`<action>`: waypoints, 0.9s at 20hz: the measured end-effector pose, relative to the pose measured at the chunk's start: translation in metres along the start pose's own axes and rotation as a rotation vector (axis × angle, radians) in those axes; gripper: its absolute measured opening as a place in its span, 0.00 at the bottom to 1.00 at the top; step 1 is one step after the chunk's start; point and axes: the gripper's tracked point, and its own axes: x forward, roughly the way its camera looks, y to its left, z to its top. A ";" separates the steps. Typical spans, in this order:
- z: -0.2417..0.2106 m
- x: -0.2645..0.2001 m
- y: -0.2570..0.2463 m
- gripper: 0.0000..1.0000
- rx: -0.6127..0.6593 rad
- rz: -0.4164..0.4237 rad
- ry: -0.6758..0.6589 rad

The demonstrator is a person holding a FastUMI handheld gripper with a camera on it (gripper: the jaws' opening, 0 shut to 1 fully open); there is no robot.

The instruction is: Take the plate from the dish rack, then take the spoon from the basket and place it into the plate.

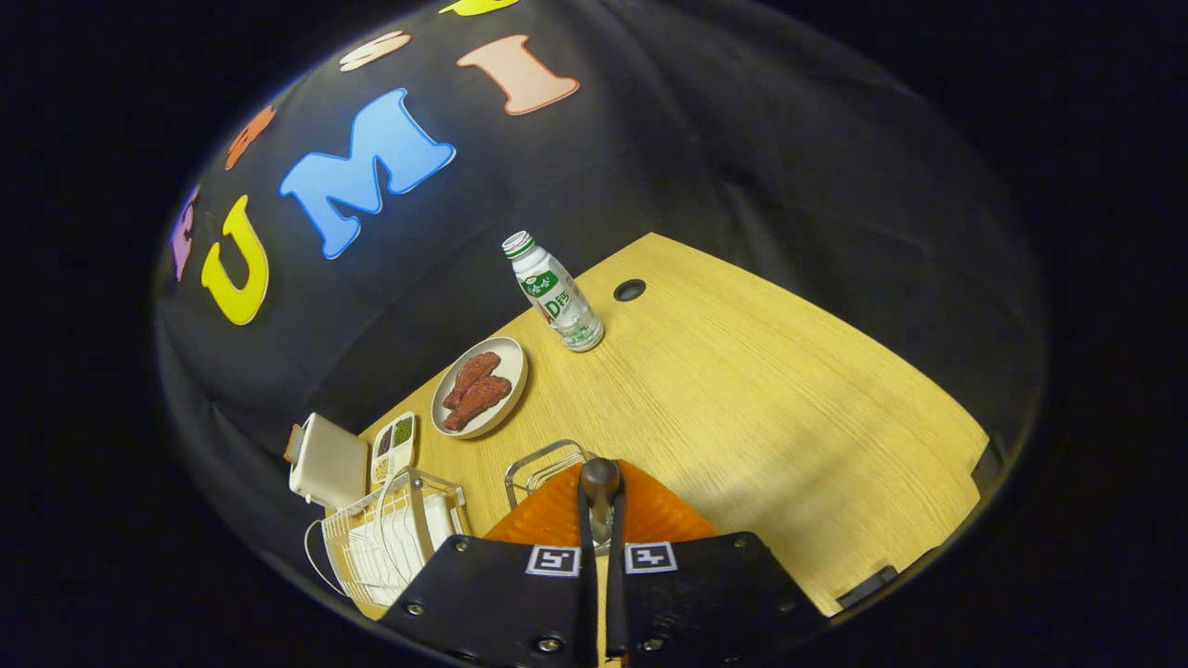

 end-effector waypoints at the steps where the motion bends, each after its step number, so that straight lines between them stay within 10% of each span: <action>1: 0.003 -0.003 0.002 0.04 -0.025 0.001 -0.006; 18: 0.026 -0.137 0.147 0.03 -0.237 0.303 -0.072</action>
